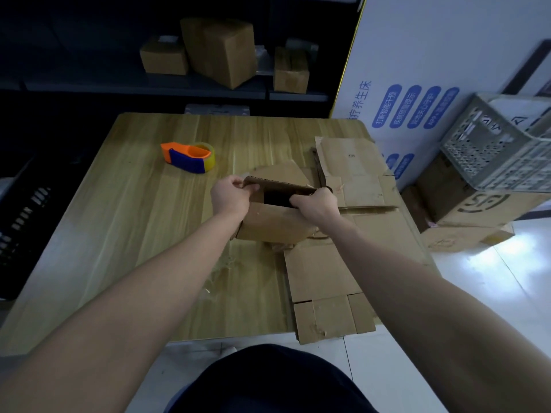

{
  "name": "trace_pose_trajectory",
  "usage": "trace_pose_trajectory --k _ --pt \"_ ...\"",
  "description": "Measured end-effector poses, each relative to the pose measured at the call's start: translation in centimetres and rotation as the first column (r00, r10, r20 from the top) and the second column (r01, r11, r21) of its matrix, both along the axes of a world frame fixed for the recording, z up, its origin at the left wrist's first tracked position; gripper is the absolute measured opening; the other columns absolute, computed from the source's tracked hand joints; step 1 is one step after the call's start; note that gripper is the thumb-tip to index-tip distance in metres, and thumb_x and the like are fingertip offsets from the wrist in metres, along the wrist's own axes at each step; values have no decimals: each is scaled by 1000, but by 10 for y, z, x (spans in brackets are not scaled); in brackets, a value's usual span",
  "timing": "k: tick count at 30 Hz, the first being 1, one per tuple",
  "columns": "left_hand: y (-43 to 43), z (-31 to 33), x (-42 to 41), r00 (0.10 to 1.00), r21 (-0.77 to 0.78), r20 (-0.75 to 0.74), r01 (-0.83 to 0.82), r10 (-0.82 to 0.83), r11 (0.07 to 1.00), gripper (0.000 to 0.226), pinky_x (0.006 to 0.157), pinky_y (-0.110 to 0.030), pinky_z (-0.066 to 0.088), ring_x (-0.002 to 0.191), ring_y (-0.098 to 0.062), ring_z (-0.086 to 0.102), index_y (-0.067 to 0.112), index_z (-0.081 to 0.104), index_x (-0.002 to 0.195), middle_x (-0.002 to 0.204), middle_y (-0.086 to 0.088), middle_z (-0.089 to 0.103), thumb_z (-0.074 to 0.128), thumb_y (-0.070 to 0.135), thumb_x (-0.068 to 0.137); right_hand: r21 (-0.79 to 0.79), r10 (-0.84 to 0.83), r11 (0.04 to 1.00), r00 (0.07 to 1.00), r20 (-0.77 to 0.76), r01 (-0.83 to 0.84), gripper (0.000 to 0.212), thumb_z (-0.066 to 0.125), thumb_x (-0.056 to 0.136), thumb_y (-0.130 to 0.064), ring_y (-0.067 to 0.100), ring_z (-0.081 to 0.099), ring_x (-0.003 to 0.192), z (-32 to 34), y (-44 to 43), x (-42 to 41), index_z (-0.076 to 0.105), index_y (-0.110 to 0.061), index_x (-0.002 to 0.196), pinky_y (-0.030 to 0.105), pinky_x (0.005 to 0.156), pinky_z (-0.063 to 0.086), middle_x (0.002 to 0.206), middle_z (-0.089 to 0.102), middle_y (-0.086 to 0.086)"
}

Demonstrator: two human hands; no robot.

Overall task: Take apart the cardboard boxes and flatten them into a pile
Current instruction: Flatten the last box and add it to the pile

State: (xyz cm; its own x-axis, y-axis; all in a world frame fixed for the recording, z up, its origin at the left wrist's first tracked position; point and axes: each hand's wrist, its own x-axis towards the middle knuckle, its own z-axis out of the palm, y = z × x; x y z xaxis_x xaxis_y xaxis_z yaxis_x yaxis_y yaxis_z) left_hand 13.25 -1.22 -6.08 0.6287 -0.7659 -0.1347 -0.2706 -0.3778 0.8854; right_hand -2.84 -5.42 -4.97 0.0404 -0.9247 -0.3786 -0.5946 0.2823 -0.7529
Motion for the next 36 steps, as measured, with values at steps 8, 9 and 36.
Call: trace_pose_trajectory --k 8,9,36 --pt "-7 -6 -6 971 124 -174 188 -165 974 71 84 -29 43 109 -19 54 15 48 124 120 -1 57 85 28 66 -17 6 1000 1000 -23 -6 28 53 90 -25 18 53 61 12 -11 -5 58 1 100 24 50 44 73 54 6" --pt "-7 -10 -6 973 127 -144 202 -183 971 80 88 -30 43 115 -21 52 14 43 129 124 -2 55 87 25 63 -8 14 1000 1000 -19 -14 31 52 90 -24 20 53 63 13 -12 -5 60 3 103 26 54 46 75 54 7" --pt "-11 -14 14 541 2 -839 -102 57 995 37 82 -49 53 101 -32 59 18 51 112 111 -12 60 64 41 85 143 -36 990 928 371 -18 34 46 89 -20 34 51 112 -9 -20 -15 73 -36 103 50 93 50 126 55 11"
